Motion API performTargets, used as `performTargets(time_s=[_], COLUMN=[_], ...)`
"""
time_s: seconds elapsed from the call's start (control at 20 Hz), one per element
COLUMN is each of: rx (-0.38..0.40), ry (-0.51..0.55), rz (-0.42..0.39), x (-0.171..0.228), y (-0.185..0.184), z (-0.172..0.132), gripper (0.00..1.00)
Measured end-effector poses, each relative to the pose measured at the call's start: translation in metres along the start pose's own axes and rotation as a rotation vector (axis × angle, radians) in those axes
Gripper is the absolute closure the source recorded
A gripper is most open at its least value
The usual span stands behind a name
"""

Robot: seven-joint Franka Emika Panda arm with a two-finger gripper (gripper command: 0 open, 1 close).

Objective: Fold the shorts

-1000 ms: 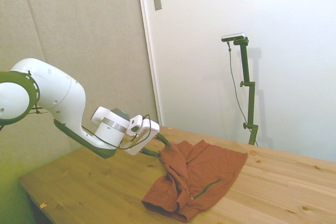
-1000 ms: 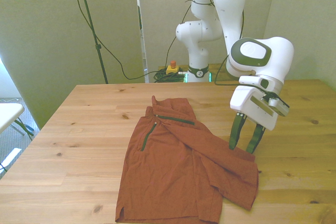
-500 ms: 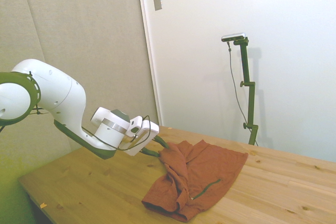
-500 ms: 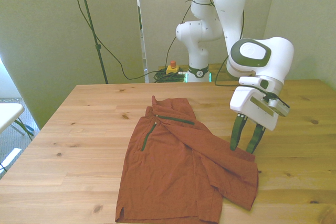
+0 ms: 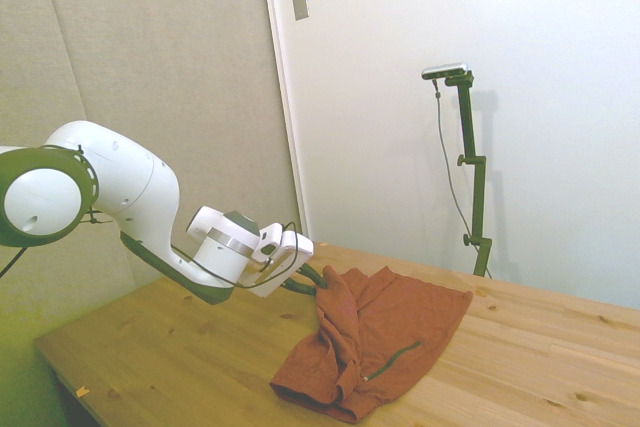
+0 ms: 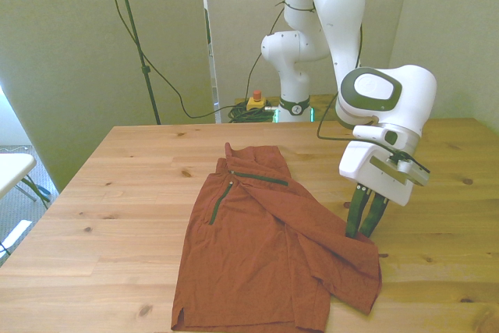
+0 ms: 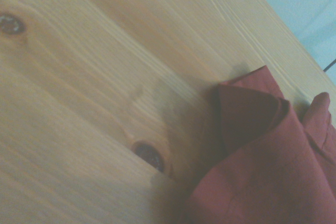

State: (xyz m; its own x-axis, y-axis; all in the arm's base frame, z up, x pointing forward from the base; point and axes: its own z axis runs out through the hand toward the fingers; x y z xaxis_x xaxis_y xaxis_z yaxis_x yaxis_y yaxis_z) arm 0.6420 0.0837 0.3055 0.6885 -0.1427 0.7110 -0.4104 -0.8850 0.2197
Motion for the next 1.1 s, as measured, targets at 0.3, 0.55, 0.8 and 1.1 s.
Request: performTargets(time_s=[0.3, 0.55, 0.8, 1.1], rx=[0.003, -0.002, -0.024, -0.077], ry=[-0.002, 0.0, 0.01, 0.04], rz=[-0.001, 0.006, 0.069, 0.137], x=[-0.001, 0.002, 0.025, 0.066], y=[-0.005, -0.002, 0.016, 0.059], z=[0.005, 0.008, 0.009, 0.008], gripper=[1.0, 1.0, 1.0, 1.0])
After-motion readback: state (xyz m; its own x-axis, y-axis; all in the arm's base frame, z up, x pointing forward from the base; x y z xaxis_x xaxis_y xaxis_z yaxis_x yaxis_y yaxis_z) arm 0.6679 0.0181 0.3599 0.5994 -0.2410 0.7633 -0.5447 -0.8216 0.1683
